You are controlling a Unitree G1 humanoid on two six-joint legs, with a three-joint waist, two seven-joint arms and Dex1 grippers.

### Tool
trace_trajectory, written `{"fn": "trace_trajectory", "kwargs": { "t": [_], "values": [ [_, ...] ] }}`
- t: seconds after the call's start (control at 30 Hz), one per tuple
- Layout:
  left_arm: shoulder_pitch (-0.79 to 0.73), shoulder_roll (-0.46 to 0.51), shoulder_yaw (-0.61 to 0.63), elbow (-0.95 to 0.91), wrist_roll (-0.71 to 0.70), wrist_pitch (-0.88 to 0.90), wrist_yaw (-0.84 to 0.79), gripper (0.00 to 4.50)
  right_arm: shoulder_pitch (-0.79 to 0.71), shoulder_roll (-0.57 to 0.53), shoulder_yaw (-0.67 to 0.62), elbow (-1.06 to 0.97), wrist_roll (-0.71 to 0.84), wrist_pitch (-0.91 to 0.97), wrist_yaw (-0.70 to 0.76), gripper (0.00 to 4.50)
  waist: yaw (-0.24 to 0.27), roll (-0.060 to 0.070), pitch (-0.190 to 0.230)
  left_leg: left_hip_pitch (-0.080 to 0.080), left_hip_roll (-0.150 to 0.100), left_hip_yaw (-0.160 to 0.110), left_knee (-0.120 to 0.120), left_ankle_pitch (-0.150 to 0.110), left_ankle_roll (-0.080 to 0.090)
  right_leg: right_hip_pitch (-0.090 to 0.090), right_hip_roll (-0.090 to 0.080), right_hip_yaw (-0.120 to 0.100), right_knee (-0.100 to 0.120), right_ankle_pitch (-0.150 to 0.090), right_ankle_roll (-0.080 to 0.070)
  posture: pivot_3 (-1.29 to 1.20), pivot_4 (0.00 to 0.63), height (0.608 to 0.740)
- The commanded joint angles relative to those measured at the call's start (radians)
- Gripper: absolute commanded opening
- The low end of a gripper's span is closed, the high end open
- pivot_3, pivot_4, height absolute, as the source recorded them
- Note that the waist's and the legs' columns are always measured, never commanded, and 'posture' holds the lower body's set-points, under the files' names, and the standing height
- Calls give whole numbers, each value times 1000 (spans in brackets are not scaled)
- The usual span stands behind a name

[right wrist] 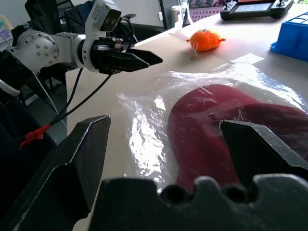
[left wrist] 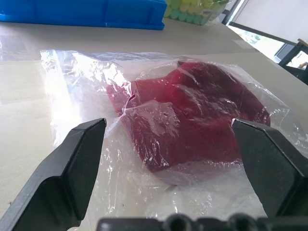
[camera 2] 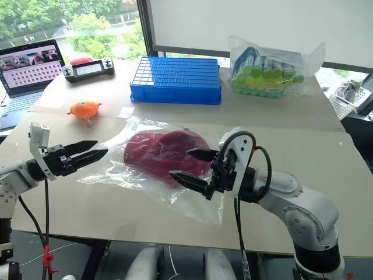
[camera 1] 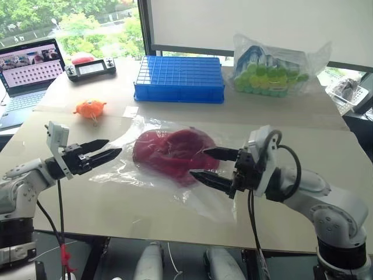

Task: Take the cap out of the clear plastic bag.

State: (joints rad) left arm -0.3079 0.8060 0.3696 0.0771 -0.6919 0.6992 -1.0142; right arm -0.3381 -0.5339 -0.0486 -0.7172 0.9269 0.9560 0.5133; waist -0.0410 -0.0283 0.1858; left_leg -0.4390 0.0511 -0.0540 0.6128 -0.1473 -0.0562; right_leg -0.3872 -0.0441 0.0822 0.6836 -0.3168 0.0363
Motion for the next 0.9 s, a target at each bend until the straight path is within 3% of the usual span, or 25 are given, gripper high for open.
{"fn": "trace_trajectory", "kwargs": {
  "t": [0.03, 0.4, 0.6, 0.9],
  "values": [
    [-13, 14, 19, -35, -13, 3, 9, 4500, -17, -12, -6, -31, 35, -20, 5, 4430, -1, 0, 0, 0, 0, 0, 0, 0, 0, 0, 0, 0, 0, 0, 0, 0, 150, 729],
    [-19, 58, -2, -30, -4, 9, -35, 4500, -23, -18, 121, 33, 1, -45, 112, 4430, -3, 0, 0, 0, 0, 0, 0, 0, 0, -1, 0, 0, 0, 0, 0, 0, 150, 729],
    [86, 105, 17, -63, 7, -27, -98, 4500, -33, -16, 151, 27, -70, -81, 104, 4430, -7, 0, 0, 0, 0, 0, -1, 0, 0, -1, 0, 0, 0, 0, 0, 0, 150, 729],
    [118, 74, 37, -93, -10, -41, -65, 4500, -48, 11, 175, 102, -197, -147, 84, 4430, 3, -2, 0, 0, 0, 0, 0, 0, 0, -1, 0, 0, 0, 0, 0, 0, 150, 729]
  ]
}}
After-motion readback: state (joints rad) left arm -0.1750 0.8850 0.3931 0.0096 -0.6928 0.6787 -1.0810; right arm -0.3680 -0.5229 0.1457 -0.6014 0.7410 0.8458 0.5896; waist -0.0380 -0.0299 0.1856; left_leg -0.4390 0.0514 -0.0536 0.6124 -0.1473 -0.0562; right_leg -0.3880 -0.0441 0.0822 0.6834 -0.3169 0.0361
